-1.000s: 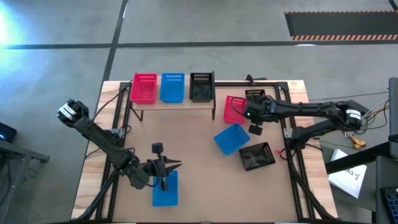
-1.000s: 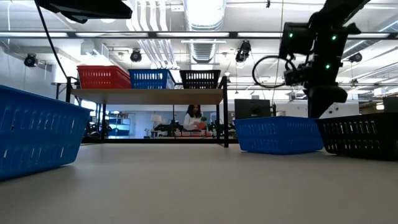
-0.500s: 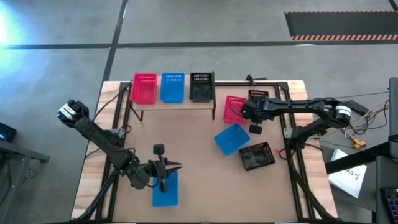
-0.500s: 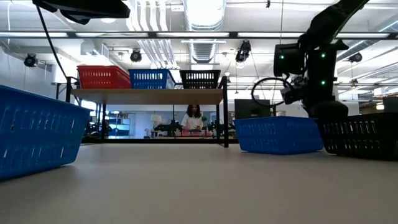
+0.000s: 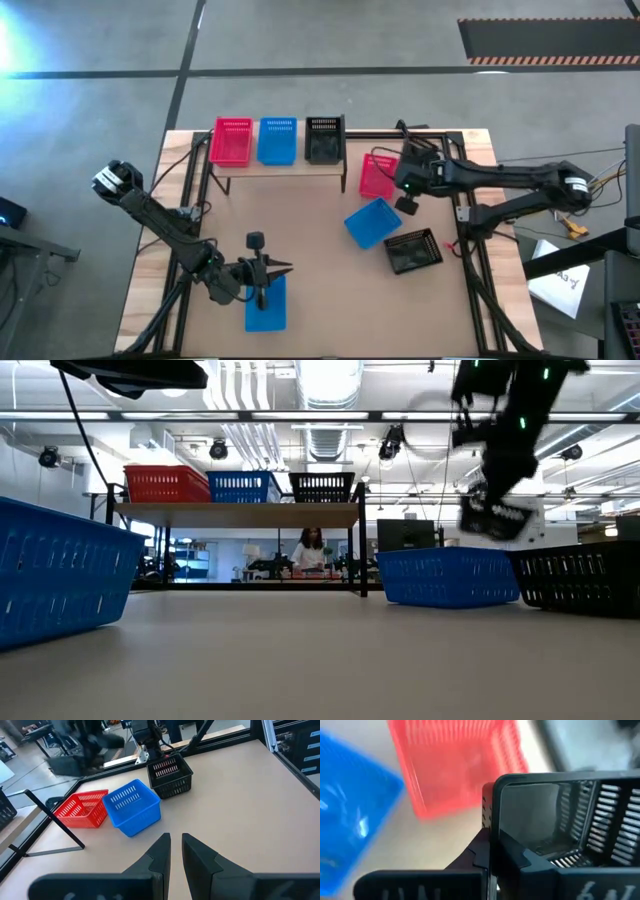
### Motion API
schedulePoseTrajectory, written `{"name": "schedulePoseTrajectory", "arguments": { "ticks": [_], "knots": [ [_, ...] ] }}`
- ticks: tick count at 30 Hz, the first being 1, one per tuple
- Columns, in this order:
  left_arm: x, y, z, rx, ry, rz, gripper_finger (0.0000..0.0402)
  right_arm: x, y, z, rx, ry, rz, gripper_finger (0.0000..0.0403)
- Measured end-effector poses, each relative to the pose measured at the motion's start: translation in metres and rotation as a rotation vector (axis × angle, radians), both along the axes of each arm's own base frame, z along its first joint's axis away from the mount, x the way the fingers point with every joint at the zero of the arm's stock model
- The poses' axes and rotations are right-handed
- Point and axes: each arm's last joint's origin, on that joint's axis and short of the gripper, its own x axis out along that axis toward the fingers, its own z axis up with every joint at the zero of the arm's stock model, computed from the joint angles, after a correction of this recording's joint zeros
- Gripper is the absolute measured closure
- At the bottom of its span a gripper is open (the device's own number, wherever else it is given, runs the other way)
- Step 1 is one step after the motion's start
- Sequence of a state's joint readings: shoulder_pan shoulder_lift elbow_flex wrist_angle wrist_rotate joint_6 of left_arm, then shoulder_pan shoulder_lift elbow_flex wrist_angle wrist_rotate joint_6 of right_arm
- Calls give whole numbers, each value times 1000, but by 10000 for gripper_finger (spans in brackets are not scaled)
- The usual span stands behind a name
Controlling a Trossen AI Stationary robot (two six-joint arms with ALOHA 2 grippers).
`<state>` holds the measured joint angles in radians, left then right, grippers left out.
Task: Stack baskets on shelf by color
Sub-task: Stack the top right black bin on top of the black bin on the shelf
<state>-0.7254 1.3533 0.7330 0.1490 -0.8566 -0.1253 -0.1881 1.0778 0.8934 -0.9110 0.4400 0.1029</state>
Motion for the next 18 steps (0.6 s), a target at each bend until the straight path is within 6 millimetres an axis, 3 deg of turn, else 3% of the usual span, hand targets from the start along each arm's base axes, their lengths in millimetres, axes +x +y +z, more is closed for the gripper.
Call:
{"name": "schedulePoseTrajectory", "arguments": {
  "ticks": [5, 10, 13, 18],
  "knots": [
    [1, -1, 3, -7, -9, 1, 371, 29, 15, 56, -85, -184, 118, 394],
    [1, -1, 3, -7, -12, 5, 371, 77, 15, 108, -167, -298, 251, 394],
    [1, 0, 2, -8, -12, 5, 371, 111, 11, 123, -211, -284, 330, 394],
    [1, 0, 2, -7, -11, 5, 371, 165, -2, 126, -145, -257, 492, 394]
  ]
}}
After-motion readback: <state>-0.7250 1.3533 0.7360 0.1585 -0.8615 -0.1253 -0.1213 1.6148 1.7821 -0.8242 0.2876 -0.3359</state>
